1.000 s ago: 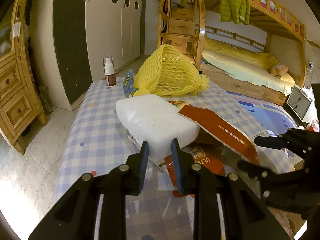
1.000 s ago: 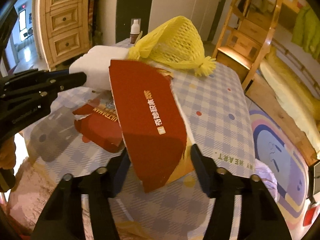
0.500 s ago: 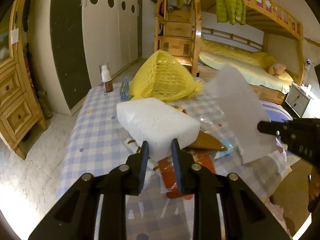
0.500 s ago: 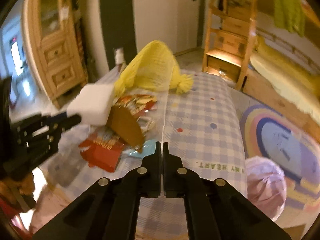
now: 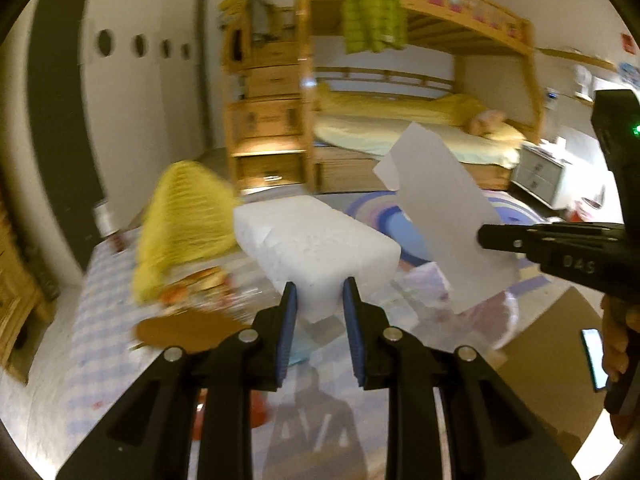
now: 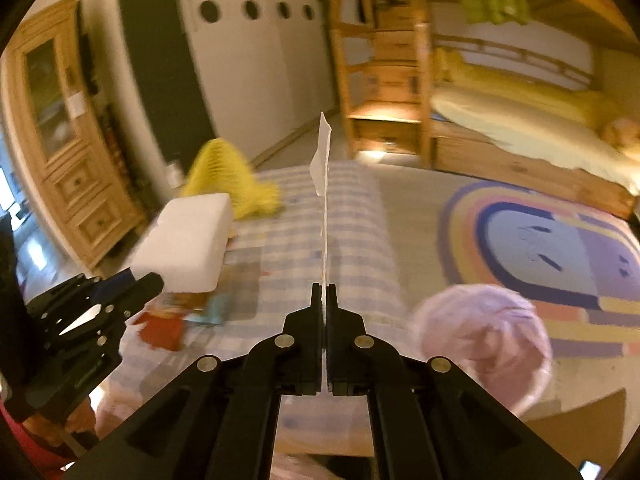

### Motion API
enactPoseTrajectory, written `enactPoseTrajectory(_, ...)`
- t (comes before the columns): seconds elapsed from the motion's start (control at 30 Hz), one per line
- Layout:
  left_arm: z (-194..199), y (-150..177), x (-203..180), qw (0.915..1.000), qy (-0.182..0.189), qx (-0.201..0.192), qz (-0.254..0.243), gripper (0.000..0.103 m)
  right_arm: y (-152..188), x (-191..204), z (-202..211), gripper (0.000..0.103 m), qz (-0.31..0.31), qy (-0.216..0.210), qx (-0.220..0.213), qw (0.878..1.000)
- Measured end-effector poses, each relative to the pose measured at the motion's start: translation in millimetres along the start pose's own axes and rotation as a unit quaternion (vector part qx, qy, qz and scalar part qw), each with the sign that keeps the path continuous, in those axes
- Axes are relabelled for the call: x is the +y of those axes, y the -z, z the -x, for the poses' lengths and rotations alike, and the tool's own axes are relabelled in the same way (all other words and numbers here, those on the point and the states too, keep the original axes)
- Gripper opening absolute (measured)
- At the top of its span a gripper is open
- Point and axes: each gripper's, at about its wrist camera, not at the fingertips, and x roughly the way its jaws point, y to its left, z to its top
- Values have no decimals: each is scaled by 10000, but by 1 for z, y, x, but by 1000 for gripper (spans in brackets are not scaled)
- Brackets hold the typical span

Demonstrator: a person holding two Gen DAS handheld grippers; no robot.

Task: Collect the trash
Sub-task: 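Carry both items to the pink bag and open the right gripper over it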

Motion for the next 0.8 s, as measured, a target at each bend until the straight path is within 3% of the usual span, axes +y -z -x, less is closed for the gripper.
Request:
enactPoseTrajectory(0.17,-30,-15,-57,9978,527,-6,-400,22,13,-58,1,1,-430,622,127,9971)
enactPoseTrajectory(0.4,-70,-28,-116,9917,968,83,-843,22,26,-125,-17,2,-998,1064,373,9886)
enactPoseTrajectory(0.53,-89,-32,-128,9901,1061,180,-906,23,35,-156,-36,9,-1204,1127,520,9849)
enactPoseTrajectory(0.6,-99,-32,-135,9892,1091,260,-944,23,39,-168,-40,27,-1367,1090,560,9830)
enactPoseTrajectory(0.67,-105,-31,-140,9880,1131,325,-996,23,40,-171,-34,33,-1410,1083,482,9829)
enactPoseTrajectory(0.8,-118,-31,-156,9846,1259,418,-1139,24,43,-180,-20,35,-1532,1118,361,9812)
